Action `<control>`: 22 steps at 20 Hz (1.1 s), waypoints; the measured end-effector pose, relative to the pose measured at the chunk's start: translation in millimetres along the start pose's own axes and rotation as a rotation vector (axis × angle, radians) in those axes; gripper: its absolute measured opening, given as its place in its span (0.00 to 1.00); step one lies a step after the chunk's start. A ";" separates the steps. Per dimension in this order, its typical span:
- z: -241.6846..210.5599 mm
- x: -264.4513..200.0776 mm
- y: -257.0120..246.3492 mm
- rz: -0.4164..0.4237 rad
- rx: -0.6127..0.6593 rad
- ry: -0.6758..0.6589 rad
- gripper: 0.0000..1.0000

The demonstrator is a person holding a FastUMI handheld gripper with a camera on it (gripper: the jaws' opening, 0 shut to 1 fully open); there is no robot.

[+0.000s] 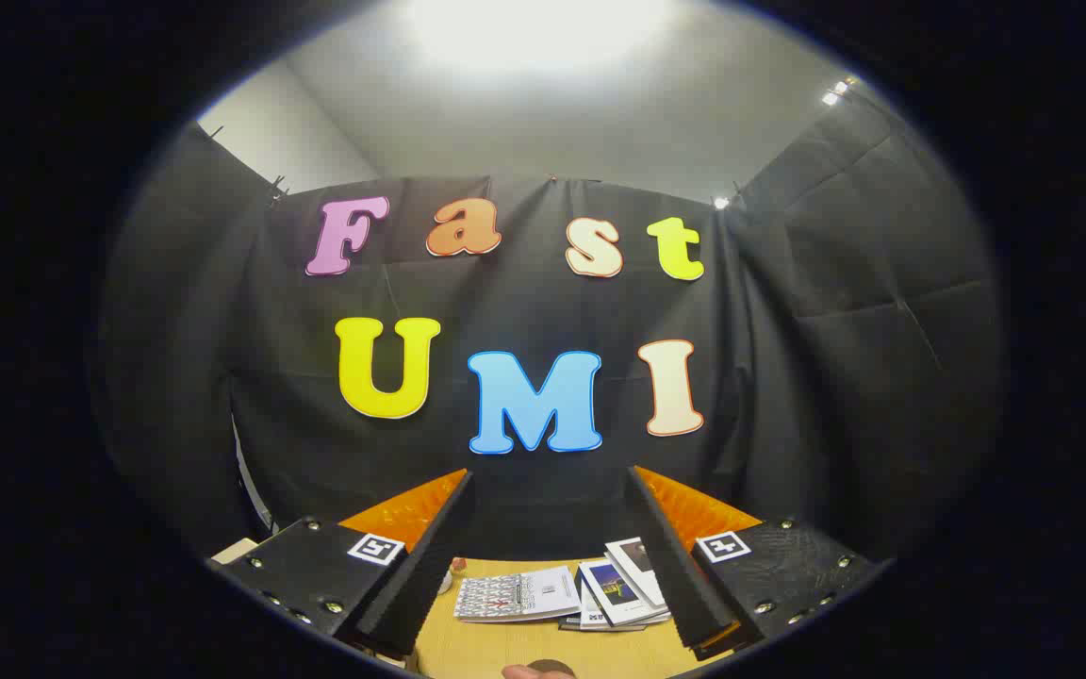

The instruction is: Open the storage box then place both shoes into the box .Put the left shoe in first, then the right shoe, with the right side of both shoes facing outward in a uniform manner.

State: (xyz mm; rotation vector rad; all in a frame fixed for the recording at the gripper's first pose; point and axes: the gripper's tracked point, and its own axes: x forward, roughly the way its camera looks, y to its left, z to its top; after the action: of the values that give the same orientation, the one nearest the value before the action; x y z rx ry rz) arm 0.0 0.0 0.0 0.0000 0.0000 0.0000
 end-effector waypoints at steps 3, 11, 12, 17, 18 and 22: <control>-2.2 3.1 1.6 0.008 0.011 0.004 0.97; -10.8 5.3 1.6 0.017 0.010 0.024 0.97; -11.2 5.6 1.5 0.018 0.016 0.023 0.97; -20.8 8.4 4.3 0.025 0.040 0.045 0.97; -27.2 8.9 6.7 0.033 0.052 0.056 0.97; -54.6 12.5 28.4 0.098 0.100 0.123 0.97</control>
State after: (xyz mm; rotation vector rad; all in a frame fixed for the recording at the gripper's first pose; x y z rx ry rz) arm 12.5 28.4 -54.6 0.0996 0.1234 0.0982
